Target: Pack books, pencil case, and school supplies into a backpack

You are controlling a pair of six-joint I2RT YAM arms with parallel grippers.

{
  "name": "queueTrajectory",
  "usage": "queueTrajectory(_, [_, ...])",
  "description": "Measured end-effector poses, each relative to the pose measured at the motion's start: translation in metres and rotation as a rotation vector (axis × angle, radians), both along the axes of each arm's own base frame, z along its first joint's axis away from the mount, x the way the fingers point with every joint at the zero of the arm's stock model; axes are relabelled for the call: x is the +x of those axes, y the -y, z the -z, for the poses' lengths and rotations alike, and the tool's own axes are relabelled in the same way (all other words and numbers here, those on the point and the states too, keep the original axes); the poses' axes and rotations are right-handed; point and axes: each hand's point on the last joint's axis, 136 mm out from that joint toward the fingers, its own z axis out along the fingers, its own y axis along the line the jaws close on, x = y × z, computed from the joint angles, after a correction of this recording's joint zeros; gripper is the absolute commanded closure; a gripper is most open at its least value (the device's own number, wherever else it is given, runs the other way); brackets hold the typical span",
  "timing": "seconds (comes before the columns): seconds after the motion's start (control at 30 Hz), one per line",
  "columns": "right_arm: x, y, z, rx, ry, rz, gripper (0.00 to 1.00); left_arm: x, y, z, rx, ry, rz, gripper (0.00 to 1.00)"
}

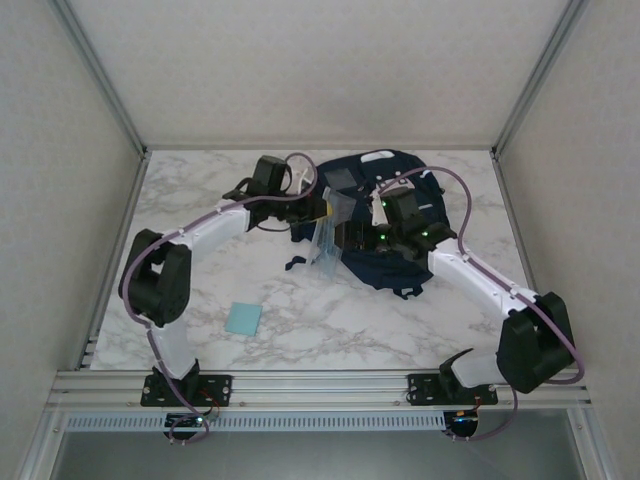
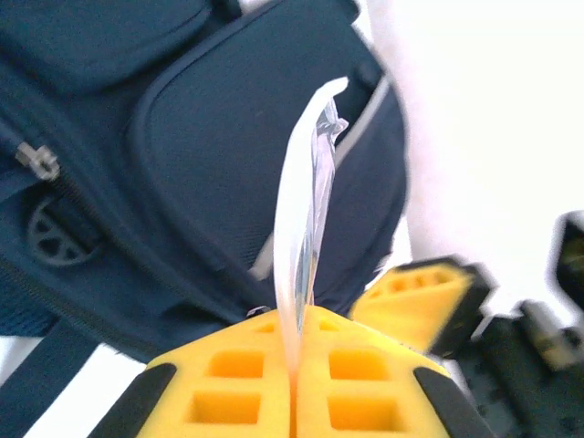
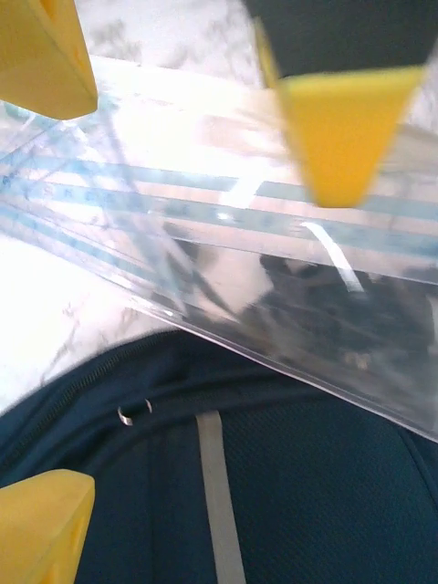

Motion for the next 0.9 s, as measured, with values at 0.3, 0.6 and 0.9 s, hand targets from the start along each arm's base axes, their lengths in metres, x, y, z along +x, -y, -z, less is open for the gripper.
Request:
queueTrajectory(0.3, [-0.01, -0.022, -0.012, 0.171, -0.005, -0.088, 0.13, -0.002, 0.011, -0.052, -0.132, 0.031, 0.018, 1.0])
queueTrajectory(0.6, [-0.018, -0.042, -0.039, 0.335, 0.017, -0.179, 0.62, -0.009, 0.022, -0.061, -0.165, 0.036, 0.044, 1.0])
queueTrajectory(0.9, [-0.023, -0.038, -0.045, 0.377, 0.01, -0.165, 1.0, -0.012, 0.024, -0.062, -0.173, 0.029, 0.061, 0.66])
